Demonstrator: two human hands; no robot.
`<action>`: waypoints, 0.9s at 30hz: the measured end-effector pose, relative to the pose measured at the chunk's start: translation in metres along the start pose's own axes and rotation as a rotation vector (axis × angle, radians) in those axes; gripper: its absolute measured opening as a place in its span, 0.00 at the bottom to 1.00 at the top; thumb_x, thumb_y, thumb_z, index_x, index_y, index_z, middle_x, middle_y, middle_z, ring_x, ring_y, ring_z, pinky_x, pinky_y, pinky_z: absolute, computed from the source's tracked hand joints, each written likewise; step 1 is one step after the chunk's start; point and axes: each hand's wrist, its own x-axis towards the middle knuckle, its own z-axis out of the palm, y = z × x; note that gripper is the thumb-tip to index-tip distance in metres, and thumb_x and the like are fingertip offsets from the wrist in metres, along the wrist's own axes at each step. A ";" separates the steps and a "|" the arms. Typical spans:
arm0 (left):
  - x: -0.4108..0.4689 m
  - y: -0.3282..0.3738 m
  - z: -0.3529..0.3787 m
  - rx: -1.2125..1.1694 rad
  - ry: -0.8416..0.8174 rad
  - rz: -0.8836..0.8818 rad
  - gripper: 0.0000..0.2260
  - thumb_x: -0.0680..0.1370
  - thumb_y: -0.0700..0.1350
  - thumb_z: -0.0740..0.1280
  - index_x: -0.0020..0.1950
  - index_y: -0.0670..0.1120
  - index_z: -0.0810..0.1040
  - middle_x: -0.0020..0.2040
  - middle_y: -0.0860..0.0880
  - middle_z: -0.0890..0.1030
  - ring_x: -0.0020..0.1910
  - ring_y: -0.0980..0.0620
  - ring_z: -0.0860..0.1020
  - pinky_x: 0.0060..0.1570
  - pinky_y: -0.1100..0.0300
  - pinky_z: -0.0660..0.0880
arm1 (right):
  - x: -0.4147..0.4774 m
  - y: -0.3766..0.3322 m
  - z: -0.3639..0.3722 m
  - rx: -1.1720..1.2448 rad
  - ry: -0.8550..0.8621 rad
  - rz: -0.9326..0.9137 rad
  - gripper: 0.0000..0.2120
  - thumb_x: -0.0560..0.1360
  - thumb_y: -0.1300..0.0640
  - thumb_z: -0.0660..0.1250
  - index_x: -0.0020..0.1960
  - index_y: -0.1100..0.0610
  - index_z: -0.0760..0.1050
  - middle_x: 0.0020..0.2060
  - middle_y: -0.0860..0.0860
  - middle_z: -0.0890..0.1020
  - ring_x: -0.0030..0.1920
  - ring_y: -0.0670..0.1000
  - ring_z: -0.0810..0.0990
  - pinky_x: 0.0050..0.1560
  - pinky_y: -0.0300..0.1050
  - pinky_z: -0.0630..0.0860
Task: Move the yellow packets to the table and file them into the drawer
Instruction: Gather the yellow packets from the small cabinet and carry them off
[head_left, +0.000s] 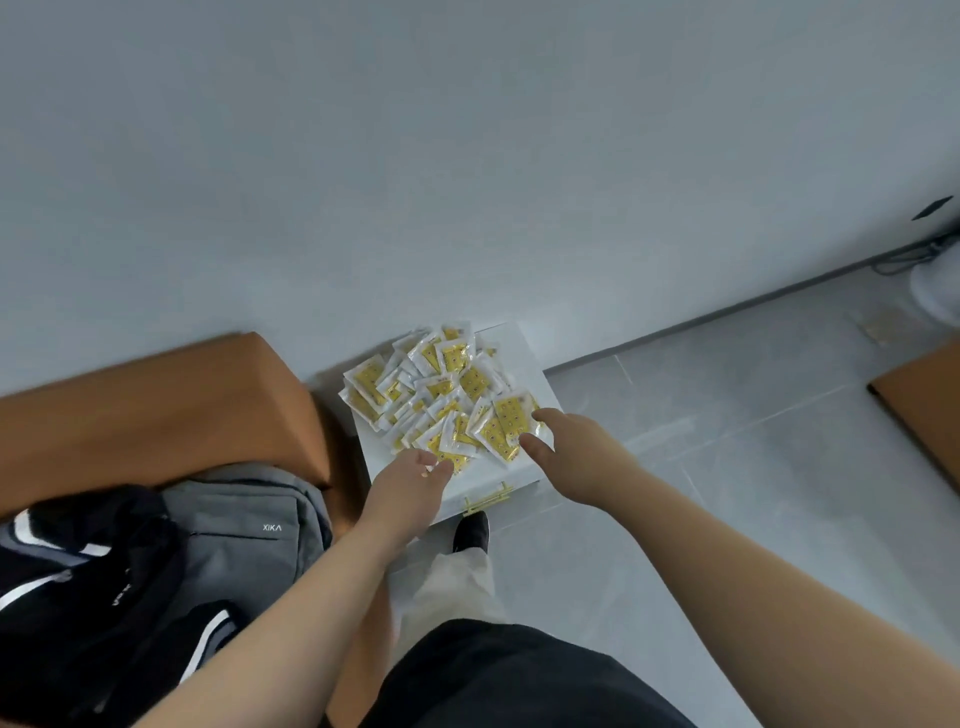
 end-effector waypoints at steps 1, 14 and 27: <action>0.019 0.004 -0.004 -0.008 -0.008 -0.036 0.15 0.81 0.56 0.64 0.62 0.48 0.76 0.60 0.50 0.79 0.53 0.50 0.77 0.47 0.58 0.72 | 0.018 -0.002 -0.003 0.013 -0.011 0.021 0.27 0.84 0.43 0.57 0.79 0.53 0.62 0.73 0.55 0.72 0.72 0.56 0.70 0.68 0.51 0.70; 0.201 -0.011 0.017 0.025 -0.027 -0.499 0.32 0.76 0.59 0.69 0.70 0.37 0.70 0.42 0.46 0.76 0.35 0.48 0.76 0.30 0.59 0.70 | 0.189 0.027 0.029 0.517 -0.137 0.613 0.23 0.83 0.47 0.61 0.64 0.67 0.75 0.50 0.62 0.81 0.55 0.61 0.83 0.54 0.59 0.83; 0.308 -0.079 0.091 -0.036 0.167 -0.724 0.49 0.69 0.60 0.78 0.79 0.48 0.51 0.72 0.42 0.63 0.66 0.38 0.73 0.56 0.46 0.74 | 0.322 0.090 0.136 0.099 -0.119 0.669 0.52 0.69 0.44 0.78 0.80 0.50 0.47 0.74 0.59 0.58 0.73 0.62 0.64 0.66 0.58 0.71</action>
